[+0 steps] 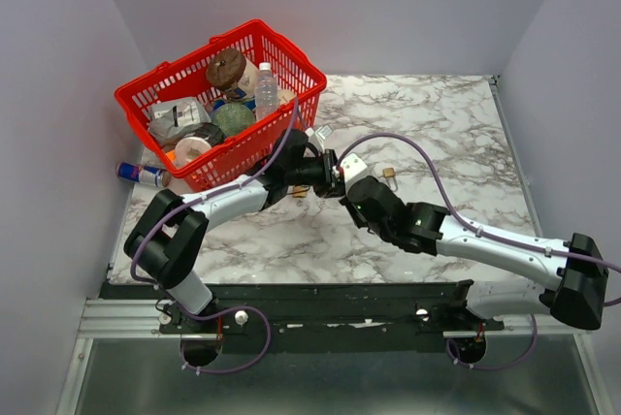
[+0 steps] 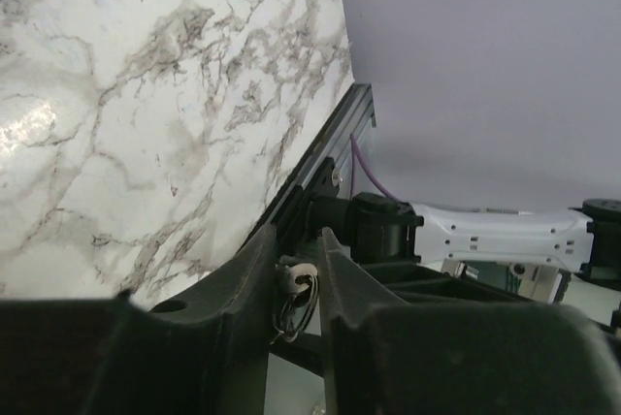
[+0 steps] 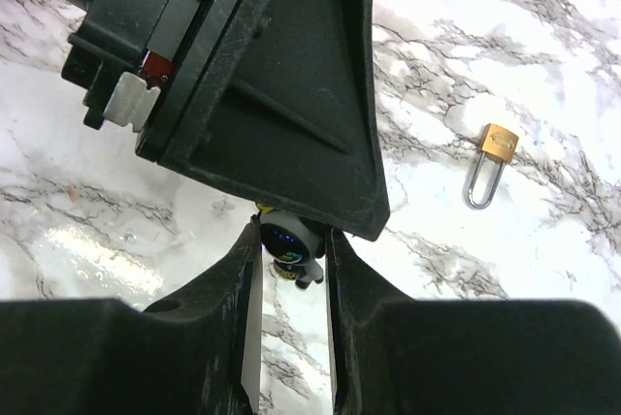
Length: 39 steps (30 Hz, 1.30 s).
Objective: Unlock with the key
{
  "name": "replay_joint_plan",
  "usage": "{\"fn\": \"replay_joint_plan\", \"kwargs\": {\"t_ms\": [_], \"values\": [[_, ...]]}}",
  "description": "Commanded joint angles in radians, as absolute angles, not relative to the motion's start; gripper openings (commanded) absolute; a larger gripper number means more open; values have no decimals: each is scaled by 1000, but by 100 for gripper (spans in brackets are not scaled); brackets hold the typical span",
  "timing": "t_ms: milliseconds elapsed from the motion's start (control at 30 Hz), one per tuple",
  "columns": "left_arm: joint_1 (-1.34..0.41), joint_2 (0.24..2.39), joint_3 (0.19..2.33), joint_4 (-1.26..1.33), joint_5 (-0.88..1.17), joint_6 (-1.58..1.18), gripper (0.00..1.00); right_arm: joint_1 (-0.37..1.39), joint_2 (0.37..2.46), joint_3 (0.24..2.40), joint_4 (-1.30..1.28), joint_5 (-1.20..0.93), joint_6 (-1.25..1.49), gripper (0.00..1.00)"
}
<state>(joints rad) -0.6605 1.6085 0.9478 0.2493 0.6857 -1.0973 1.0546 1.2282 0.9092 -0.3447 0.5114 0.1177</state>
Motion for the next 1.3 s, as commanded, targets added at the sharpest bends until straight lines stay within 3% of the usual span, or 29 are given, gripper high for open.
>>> {"fn": "replay_joint_plan", "kwargs": {"t_ms": [0,100,233,267,300,333,433,533,633,833,1067,1267], "values": [[-715,1608,933,233,824,-1091,15,1046,1204,887,-249,580,161,1],[-713,1601,933,242,824,-1085,1,1046,1183,870,-252,575,193,1],[-700,1574,898,328,831,-1104,0,1046,1141,845,-259,516,228,4],[-692,1566,884,365,833,-1118,0,1045,1131,829,-258,505,247,9],[-687,1562,870,438,833,-1153,0,1046,1103,819,-258,499,258,20],[-681,1556,845,474,831,-1169,0,1046,1088,810,-256,486,267,41],[-664,1552,825,575,839,-1196,0,1043,1003,767,-253,474,301,68],[-664,1548,824,633,845,-1192,0,1040,912,724,-247,451,330,83],[-664,1534,825,679,850,-1169,0,1011,845,687,-245,414,371,90],[-664,1487,828,741,871,-1060,0,846,651,605,-128,119,462,91],[-664,1454,813,805,897,-1003,0,825,555,568,-20,8,518,91],[-664,1502,782,1118,962,-1184,0,818,557,542,29,-40,548,82]]}}
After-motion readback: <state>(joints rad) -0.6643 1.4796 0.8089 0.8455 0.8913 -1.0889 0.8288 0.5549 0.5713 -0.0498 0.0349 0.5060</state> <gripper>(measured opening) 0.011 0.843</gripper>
